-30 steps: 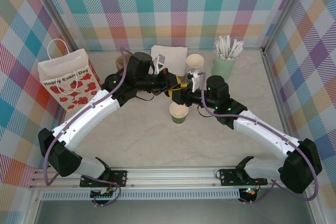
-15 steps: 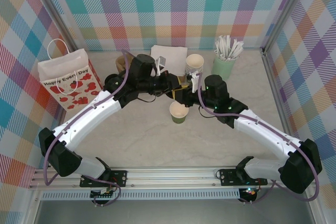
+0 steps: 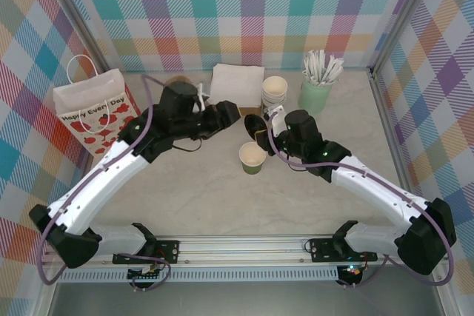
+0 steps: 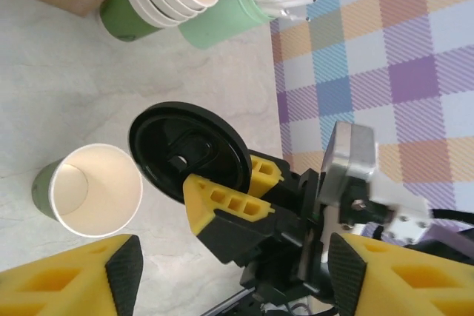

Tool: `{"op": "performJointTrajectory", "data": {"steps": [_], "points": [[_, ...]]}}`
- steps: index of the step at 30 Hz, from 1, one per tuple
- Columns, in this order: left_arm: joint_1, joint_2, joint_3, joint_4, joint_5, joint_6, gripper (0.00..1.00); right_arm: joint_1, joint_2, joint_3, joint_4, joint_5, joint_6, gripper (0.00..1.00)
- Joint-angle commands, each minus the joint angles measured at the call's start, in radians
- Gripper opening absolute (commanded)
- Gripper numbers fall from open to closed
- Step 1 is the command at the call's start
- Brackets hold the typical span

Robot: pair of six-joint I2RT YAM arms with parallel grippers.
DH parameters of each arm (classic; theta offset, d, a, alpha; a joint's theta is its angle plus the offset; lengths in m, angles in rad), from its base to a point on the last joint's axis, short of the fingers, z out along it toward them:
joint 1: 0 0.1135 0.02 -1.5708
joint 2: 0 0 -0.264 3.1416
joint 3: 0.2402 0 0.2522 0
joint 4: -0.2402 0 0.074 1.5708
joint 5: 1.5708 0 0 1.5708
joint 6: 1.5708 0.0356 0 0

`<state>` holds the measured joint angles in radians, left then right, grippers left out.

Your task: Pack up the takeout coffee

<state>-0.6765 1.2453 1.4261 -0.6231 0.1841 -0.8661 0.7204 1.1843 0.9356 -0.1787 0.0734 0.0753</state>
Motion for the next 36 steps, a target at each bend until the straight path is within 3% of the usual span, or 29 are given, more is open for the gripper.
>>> {"op": "performJointTrajectory", "data": {"steps": [1, 9, 19, 26, 36], "points": [[0.038, -0.044, -0.048, -0.009, -0.044, -0.108, 0.72, 0.061, -0.014, 0.043, -0.035, 0.198, -0.181, 0.16], [0.050, -0.066, -0.154, 0.137, -0.013, -0.386, 0.76, 0.219, 0.033, 0.063, 0.058, 0.438, -0.443, 0.16], [0.050, -0.026, -0.210, 0.232, 0.046, -0.481, 0.70, 0.290, 0.077, 0.107, 0.064, 0.449, -0.498, 0.17], [0.048, 0.007, -0.216, 0.244, 0.061, -0.486, 0.61, 0.303, 0.078, 0.121, 0.072, 0.436, -0.466, 0.17], [0.046, 0.035, -0.214, 0.273, 0.105, -0.454, 0.35, 0.303, 0.083, 0.129, 0.054, 0.406, -0.437, 0.19]]}}
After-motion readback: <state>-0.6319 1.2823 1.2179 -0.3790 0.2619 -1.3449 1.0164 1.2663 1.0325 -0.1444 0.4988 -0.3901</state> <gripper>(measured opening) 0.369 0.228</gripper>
